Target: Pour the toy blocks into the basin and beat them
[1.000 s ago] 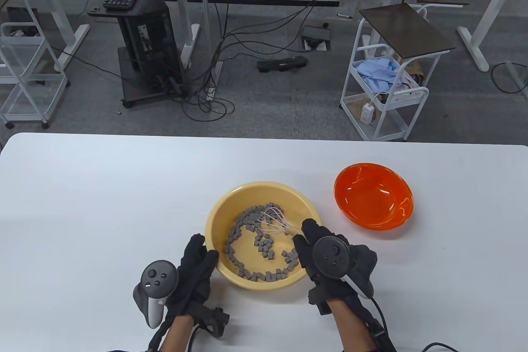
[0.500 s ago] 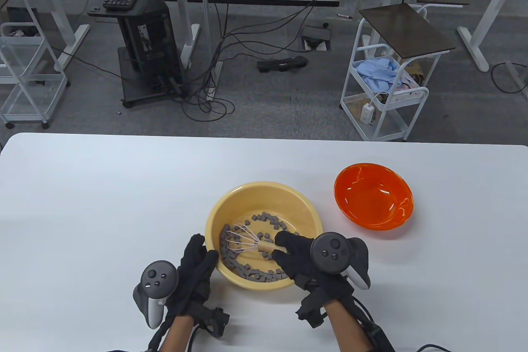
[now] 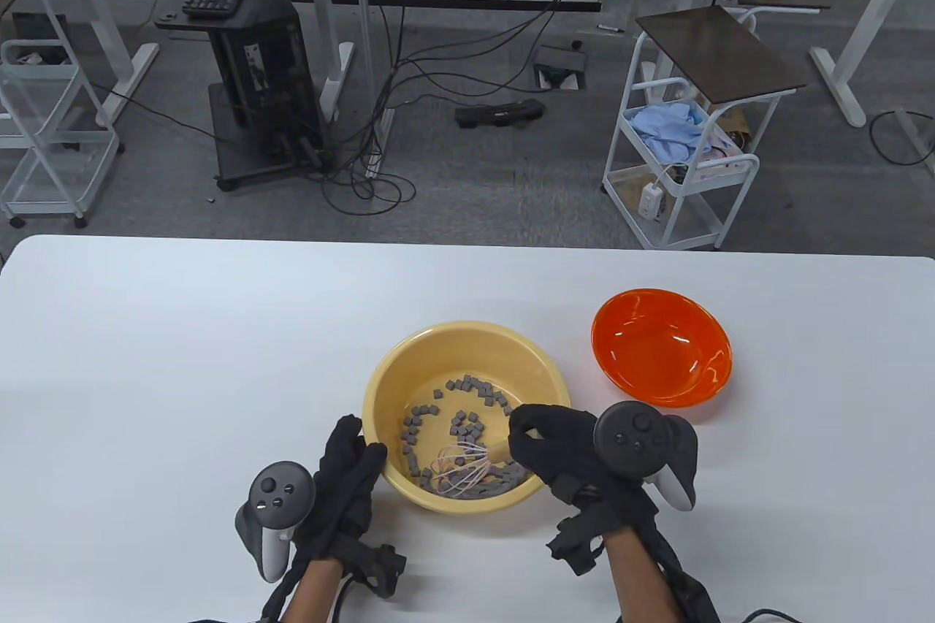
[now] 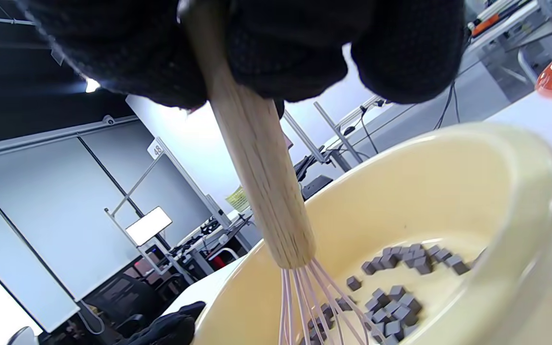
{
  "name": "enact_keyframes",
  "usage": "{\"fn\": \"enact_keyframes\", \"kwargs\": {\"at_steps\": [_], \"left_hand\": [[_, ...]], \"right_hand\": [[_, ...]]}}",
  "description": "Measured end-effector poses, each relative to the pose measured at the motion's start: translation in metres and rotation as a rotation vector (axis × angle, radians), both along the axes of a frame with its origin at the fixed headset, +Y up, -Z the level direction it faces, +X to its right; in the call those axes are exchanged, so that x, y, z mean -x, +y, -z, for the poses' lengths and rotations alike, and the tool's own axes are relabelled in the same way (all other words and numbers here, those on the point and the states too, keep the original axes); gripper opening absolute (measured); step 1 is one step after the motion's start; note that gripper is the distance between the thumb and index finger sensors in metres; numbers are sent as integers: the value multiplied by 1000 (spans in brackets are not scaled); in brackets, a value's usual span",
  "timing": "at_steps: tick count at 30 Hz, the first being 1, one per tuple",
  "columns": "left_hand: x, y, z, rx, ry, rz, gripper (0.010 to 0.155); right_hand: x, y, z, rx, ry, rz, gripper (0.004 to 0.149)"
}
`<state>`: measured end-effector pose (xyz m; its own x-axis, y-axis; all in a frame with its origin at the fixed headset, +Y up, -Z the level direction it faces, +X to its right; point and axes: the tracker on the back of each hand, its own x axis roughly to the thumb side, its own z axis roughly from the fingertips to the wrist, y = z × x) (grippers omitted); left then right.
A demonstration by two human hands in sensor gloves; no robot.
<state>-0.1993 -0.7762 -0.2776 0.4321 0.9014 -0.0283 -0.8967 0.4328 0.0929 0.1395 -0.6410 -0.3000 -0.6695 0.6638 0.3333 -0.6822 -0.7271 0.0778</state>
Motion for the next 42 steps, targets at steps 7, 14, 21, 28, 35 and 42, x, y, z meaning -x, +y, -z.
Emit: {"fn": "enact_keyframes", "kwargs": {"at_steps": [7, 14, 21, 28, 35, 42], "left_hand": [[1, 0, 0, 3, -5, 8, 67], [1, 1, 1, 5, -7, 14, 67], [1, 1, 1, 7, -14, 14, 67], [1, 1, 1, 6, -18, 15, 67], [1, 1, 1, 6, -21, 13, 66], [1, 1, 1, 5, -17, 10, 67]], "right_hand": [[-8, 11, -5, -33, -76, -78, 38], [-4, 21, -15, -112, -147, -173, 37], [5, 12, -15, -245, -254, -253, 37], [18, -12, -8, -317, -274, -297, 38], [30, -28, -4, -238, -191, -225, 43], [37, -33, -1, -104, -49, -136, 46]]}}
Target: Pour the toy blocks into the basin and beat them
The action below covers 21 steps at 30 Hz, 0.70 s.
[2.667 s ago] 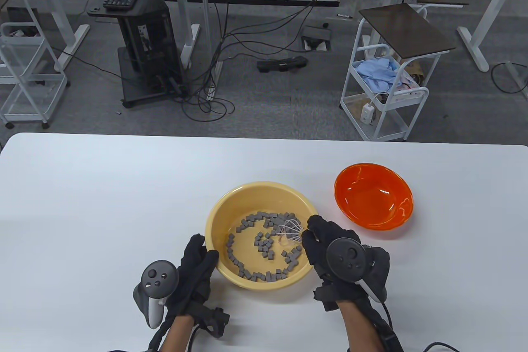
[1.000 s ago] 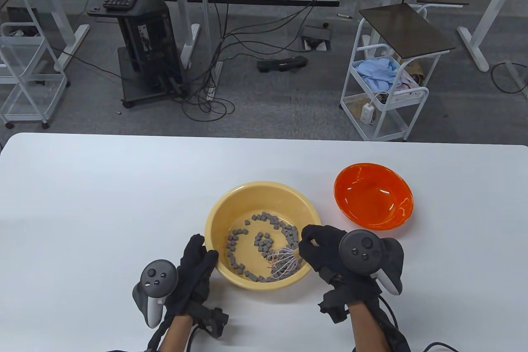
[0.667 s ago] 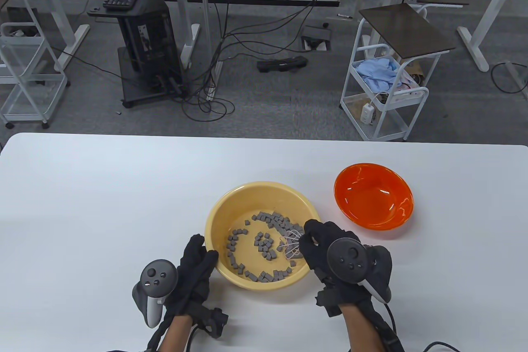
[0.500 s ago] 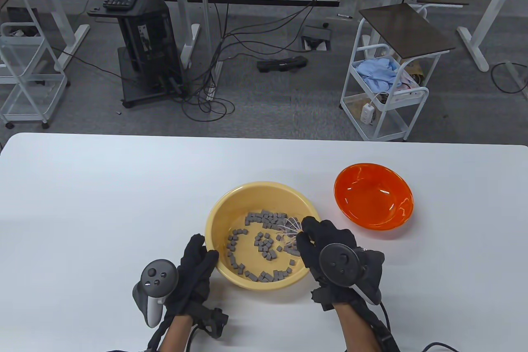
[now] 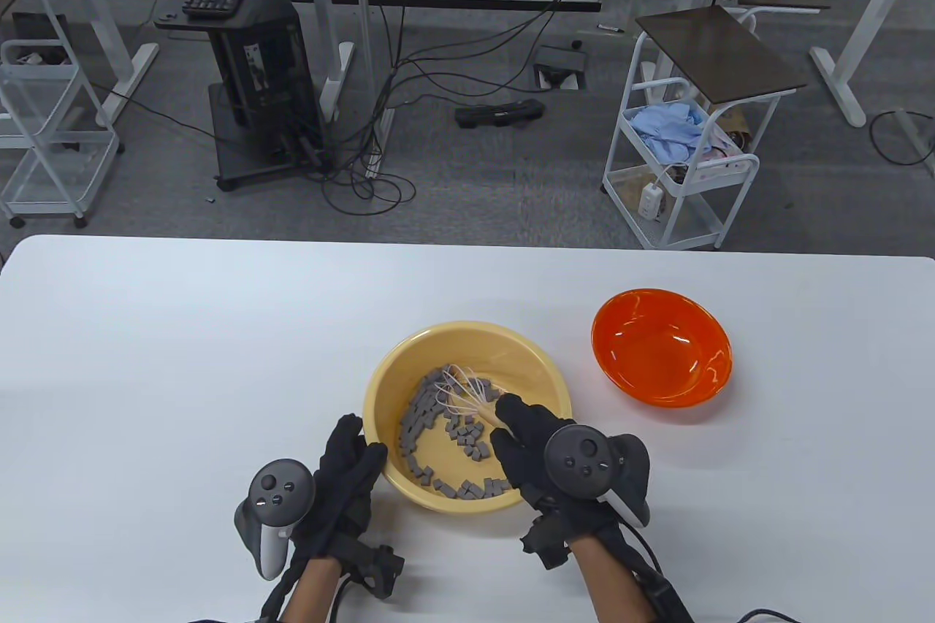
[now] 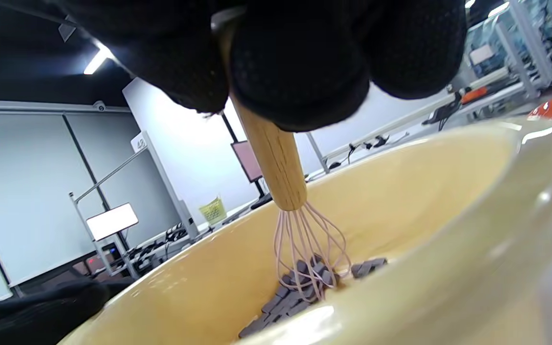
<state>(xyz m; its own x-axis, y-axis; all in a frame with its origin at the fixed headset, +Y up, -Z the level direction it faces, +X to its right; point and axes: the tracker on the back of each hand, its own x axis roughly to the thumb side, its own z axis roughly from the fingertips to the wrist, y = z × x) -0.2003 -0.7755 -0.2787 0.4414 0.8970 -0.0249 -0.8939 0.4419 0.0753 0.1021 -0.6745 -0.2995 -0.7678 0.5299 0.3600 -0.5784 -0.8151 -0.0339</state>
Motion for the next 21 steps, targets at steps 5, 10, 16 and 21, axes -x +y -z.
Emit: {"fn": "enact_keyframes", "kwargs": {"at_steps": [5, 10, 16, 21], "left_hand": [[0, 0, 0, -1, 2, 1, 67], [-1, -1, -1, -6, 5, 6, 67], [-2, -1, -1, -9, 6, 14, 67], [-2, -1, -1, -7, 4, 10, 67]], "right_hand": [[3, -2, 2, 94, 101, 120, 47], [-6, 5, 5, 156, 149, 242, 49], [-25, 19, 4, 171, 127, 331, 49], [-36, 36, -2, 83, 66, 235, 46]]}}
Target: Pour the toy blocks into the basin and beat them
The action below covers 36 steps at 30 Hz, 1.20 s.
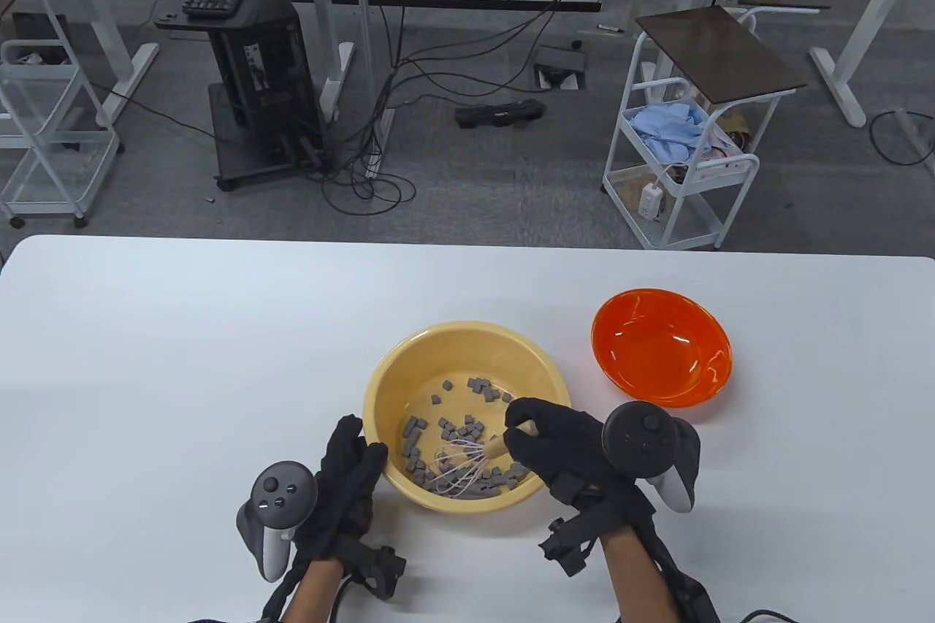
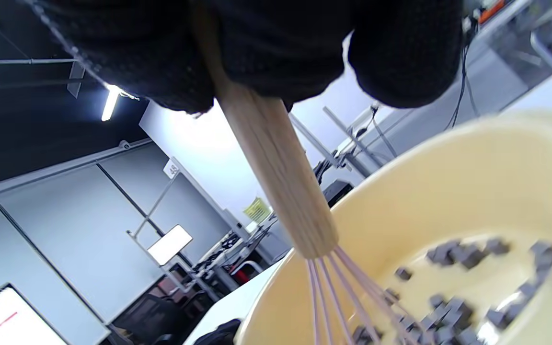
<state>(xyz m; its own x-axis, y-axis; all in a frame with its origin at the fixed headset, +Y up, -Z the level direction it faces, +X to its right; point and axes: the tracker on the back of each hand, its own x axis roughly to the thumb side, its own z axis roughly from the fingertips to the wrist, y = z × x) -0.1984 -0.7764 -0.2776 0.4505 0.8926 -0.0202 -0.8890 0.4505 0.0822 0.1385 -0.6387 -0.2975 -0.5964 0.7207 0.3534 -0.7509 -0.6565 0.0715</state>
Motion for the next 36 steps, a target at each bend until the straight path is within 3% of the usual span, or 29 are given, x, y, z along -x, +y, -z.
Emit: {"fn": "enact_keyframes", "kwargs": {"at_steps": [9, 18, 27, 36], "left_hand": [[0, 0, 0, 0, 2, -3, 67], [0, 0, 0, -1, 0, -6, 67], [1, 0, 0, 2, -6, -15, 67], [1, 0, 0, 2, -7, -18, 67]], "right_hand": [[4, 19, -17, -185, -169, -272, 43], [17, 2, -13, -275, -236, -389, 41], [25, -24, -2, -226, -203, -312, 43], [27, -36, 5, -67, -91, -150, 43]]}}
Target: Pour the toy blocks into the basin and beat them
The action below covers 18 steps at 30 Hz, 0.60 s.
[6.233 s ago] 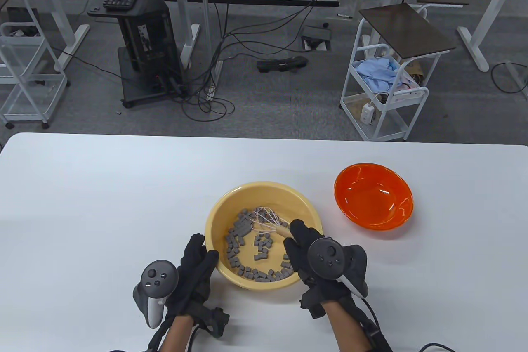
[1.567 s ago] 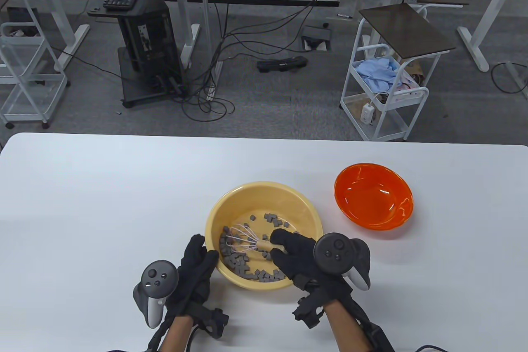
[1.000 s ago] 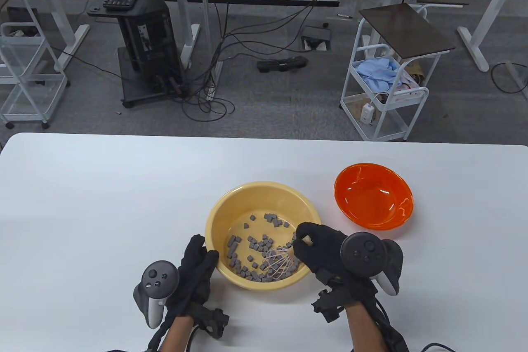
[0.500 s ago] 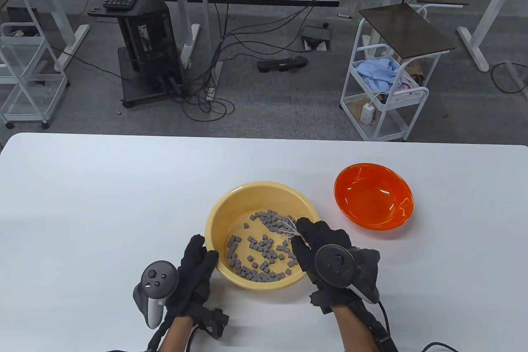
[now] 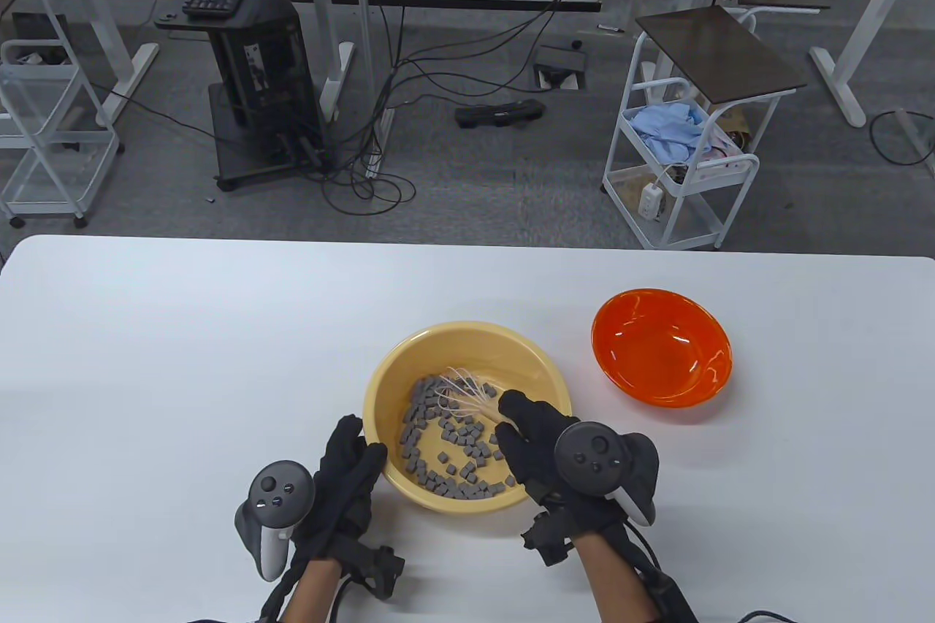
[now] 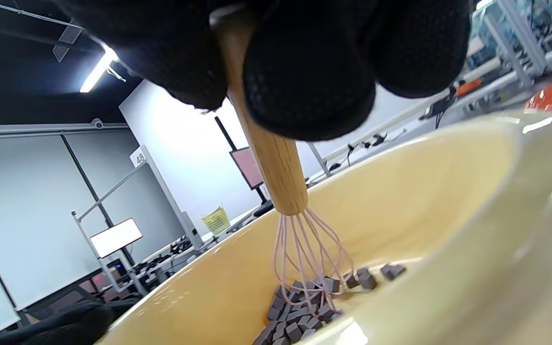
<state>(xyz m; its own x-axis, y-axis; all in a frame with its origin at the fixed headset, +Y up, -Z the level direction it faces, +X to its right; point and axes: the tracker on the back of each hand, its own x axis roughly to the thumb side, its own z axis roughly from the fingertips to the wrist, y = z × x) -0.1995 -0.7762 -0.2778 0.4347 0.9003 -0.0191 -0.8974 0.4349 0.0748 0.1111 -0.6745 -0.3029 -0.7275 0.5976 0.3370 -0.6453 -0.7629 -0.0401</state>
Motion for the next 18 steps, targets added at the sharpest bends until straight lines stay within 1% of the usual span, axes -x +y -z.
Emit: {"fn": "enact_keyframes", "kwargs": {"at_steps": [4, 6, 12, 18], "left_hand": [[0, 0, 0, 1, 1, 1, 67], [0, 0, 0, 0, 2, -1, 67], [1, 0, 0, 0, 3, -4, 67], [0, 0, 0, 1, 3, -1, 67]], "right_hand": [[1, -1, 2, 91, 93, 95, 43], [1, 1, 1, 108, 114, 106, 43], [-6, 15, -2, 111, 147, 133, 42], [-16, 36, -9, 91, 112, 83, 41]]}}
